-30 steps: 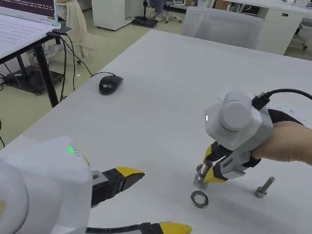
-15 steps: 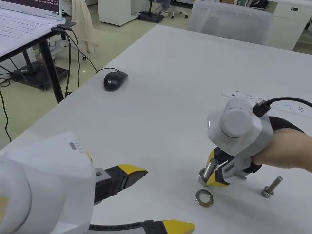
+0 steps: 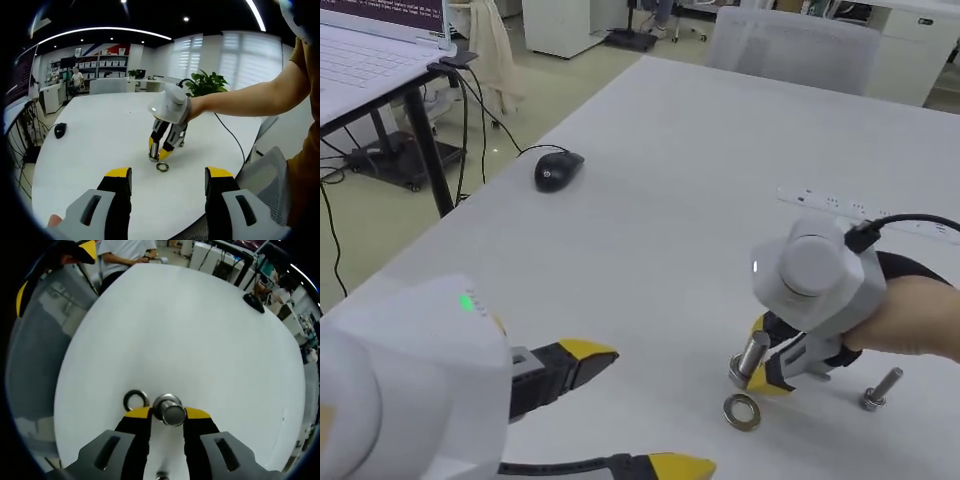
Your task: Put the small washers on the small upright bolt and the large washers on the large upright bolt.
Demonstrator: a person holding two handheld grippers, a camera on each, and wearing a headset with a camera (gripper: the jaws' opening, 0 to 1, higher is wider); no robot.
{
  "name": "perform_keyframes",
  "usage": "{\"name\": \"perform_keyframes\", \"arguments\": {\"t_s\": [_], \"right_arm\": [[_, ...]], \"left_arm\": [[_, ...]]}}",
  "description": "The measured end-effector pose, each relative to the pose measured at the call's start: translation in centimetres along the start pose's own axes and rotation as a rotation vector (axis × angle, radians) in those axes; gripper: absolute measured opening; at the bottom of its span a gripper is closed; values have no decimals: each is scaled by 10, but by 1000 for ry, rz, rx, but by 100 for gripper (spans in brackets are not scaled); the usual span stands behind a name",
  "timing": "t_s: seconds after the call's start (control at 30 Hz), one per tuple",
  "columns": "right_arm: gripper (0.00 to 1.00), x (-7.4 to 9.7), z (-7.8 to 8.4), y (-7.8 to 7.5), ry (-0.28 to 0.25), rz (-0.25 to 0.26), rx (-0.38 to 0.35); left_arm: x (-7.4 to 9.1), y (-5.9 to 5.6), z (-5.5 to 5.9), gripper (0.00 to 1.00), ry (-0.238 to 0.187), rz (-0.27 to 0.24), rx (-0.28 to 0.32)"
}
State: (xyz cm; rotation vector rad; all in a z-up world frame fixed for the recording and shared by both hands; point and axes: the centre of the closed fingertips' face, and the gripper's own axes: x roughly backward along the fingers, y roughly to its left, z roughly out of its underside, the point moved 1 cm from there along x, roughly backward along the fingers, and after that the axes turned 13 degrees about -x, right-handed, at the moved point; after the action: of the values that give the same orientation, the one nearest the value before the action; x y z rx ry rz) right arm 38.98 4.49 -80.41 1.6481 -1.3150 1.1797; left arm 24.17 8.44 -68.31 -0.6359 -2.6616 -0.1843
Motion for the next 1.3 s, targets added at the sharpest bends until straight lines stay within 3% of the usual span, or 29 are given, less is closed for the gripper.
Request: {"name": "perform_keyframes", "arguments": {"t_s": [0.1,0.27,0.53,0.73,1.0,1.3], "right_arm": [[33,1,0,0,-8,6,-12],[32,14,3,1,-34,24,-38],[32,27,22,16,-41,48,-78],[32,21,31,31,-33,43,-95],[31,6,25,44,-43,16,-130],[32,-5,15,41,-67,-4,-179]], "left_arm": [[0,0,0,58,1,1,-3],[1,0,-3,58,-4,0,-11],[2,-2,-7,58,-18,1,-21],[1,-9,-7,58,-19,17,-34],[1,-11,-9,58,-24,27,-42],[4,-10,-7,59,-25,20,-33]]}}
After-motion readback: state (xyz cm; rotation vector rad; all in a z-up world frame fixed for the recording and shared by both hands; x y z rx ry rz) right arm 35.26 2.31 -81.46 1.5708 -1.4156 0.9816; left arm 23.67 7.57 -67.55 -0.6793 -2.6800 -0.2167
